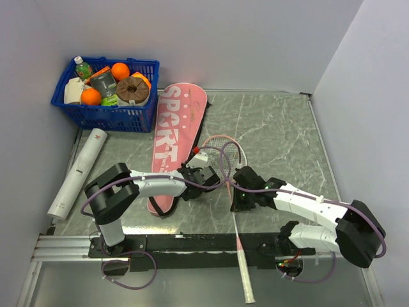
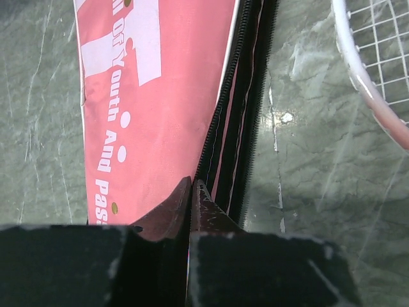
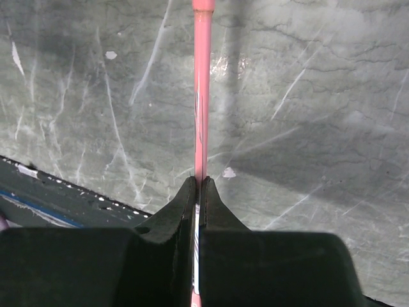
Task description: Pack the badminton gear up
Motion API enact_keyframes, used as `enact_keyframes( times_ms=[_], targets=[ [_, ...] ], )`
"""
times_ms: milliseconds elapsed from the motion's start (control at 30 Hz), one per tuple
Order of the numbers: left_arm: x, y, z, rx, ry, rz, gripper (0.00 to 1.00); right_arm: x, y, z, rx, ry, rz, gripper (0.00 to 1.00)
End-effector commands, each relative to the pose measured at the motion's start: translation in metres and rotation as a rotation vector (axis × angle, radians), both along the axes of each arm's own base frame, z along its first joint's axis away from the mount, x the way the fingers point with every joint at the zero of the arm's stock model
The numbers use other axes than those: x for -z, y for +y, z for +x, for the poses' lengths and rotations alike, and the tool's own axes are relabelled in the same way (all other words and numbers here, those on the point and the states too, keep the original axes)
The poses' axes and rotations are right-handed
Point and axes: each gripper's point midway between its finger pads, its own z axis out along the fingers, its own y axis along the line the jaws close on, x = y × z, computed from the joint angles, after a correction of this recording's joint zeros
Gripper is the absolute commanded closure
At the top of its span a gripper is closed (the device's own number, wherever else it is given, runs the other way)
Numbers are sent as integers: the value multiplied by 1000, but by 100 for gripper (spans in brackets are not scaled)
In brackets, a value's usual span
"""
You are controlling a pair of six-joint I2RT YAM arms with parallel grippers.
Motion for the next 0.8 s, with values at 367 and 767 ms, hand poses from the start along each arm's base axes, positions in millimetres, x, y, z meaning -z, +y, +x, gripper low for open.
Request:
enact_keyframes(
  times_ms=[367,767],
  targets=[
    [-37,-6,4,6,-25,-170,99,-20,19,4,-32,-35,101,100],
    [-57,-4,8,14,-29,-292,99,-30,33,5,-93,-52,81,100]
  ],
)
